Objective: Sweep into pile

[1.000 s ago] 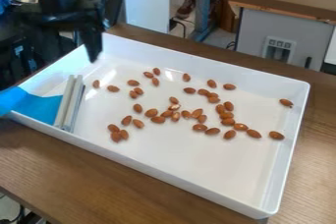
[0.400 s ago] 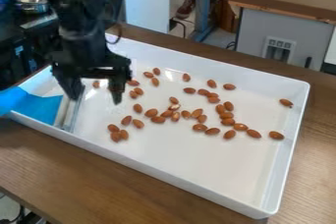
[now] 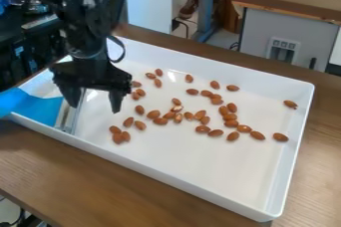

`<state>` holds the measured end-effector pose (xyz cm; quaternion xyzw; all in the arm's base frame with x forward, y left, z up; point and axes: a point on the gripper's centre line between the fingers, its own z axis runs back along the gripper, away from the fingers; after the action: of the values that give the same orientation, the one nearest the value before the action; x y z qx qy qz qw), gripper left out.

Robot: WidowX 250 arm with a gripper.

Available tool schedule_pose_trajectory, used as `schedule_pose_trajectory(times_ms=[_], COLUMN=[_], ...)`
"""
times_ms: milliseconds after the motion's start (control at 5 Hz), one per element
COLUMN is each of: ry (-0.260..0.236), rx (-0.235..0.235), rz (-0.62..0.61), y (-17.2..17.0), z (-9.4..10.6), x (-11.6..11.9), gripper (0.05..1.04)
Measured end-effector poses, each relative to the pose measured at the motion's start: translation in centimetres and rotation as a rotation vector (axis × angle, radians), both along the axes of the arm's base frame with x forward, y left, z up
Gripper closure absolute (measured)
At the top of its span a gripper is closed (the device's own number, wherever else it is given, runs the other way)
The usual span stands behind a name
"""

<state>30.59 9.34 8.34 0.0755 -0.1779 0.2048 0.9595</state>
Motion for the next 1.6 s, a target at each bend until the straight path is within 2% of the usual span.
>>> schedule_pose_trajectory(times_ms=[200, 600, 800, 1000, 1200, 1400, 1600], ry=[-0.026, -0.036, -0.025, -0.013, 0.008, 0.008, 0.019], rx=[0.029, 0.038, 0.045, 0.049, 0.054, 0.058, 0.057], rz=[0.007, -0.018, -0.028, -0.028, -0.025, -0.018, 0.018], y=[2.1, 5.2, 5.8, 6.0, 5.6, 5.6, 5.8], z=[0.2, 0.4, -0.3, -1.2, -2.0, -1.9, -1.9], x=[-0.1, -0.7, -0.8, -0.6, -0.2, 0.7, 2.0], gripper=[0.083, 0.083, 0.083, 0.133, 0.422, 0.673, 0.706])
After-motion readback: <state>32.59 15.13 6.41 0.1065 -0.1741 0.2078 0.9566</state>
